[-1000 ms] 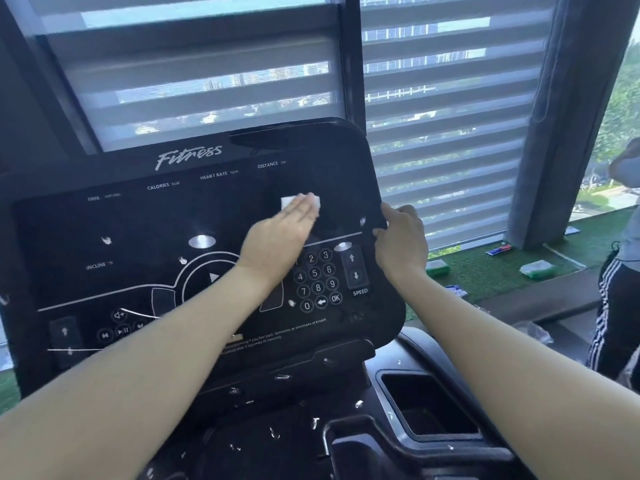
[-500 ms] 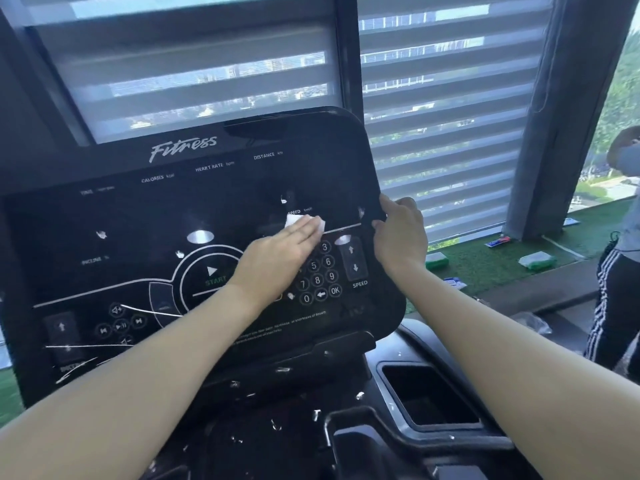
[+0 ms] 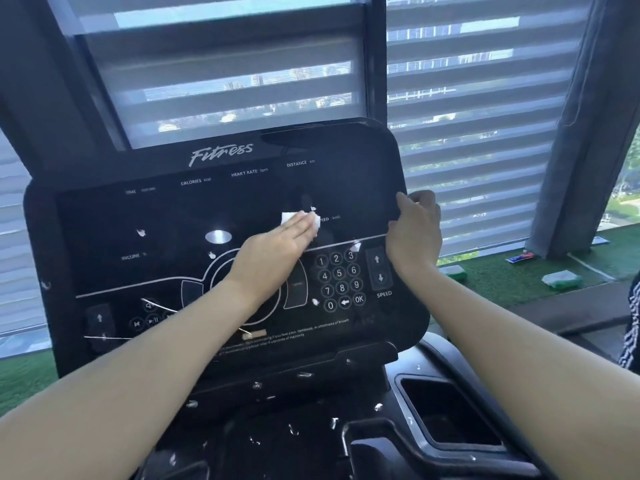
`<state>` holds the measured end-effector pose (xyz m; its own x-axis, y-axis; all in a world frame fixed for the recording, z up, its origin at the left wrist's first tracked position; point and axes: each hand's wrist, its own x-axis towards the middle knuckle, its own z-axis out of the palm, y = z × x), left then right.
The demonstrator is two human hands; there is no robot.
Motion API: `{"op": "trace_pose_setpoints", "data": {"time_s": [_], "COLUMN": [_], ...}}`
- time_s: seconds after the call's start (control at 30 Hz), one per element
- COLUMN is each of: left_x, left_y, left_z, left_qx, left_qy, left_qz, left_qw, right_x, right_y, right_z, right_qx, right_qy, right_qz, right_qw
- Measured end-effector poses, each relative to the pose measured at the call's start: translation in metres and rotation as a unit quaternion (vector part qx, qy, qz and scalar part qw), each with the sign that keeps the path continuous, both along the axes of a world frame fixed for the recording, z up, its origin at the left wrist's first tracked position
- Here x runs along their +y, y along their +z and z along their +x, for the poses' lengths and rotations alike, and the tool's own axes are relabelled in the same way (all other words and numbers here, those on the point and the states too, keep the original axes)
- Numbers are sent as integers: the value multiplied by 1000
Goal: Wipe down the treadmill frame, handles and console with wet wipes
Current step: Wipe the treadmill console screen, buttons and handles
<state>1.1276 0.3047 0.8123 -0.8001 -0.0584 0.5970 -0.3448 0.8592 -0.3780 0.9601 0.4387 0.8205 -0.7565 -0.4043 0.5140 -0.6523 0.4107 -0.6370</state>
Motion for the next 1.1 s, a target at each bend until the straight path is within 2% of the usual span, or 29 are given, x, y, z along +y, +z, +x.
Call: {"op": "trace_pose_setpoints", "data": {"time_s": [0.1, 0.2, 0.27, 0.43, 0.53, 0.57, 0.63, 0.73, 0.8, 0.93, 1.03, 1.1], "left_x": [3, 2, 1, 1, -3, -3, 3, -1, 2, 3, 2, 2], "left_y": [18, 31, 28, -10, 4, 14, 37, 35, 16, -13, 6, 30], "left_z": [-14, -36, -38, -11, -14, -18, -30, -37, -30, -13, -24, -36], "left_qx": [13, -3, 2, 14, 0, 1, 4, 22, 17, -9, -4, 20], "left_qy": [-12, 50, 46, 1, 10, 19, 10, 32, 10, 7, -2, 17], "left_qz": [42, 92, 106, 24, -13, -17, 50, 80, 67, -18, 22, 93], "left_qw": [999, 994, 993, 1000, 1000, 1000, 999, 996, 998, 1000, 1000, 995], "right_x": [-8, -9, -8, -5, -4, -4, -4, -3, -3, -3, -3, -3], "right_y": [3, -1, -2, -3, -2, -2, 0, 0, -1, -1, 0, 1], "right_z": [2, 0, -1, -3, -2, -2, -1, 0, 0, 0, 1, 1], "right_qx": [3, 14, 18, 22, 19, 17, 15, 16, 16, 15, 11, 13], "right_qy": [7, 6, 7, 11, 9, 8, 5, 4, 4, 3, 3, 5], "right_qz": [-4, 7, 9, 9, 7, 7, 9, 13, 14, 14, 15, 18], "right_qw": [1000, 1000, 1000, 1000, 1000, 1000, 1000, 1000, 1000, 1000, 1000, 1000]}}
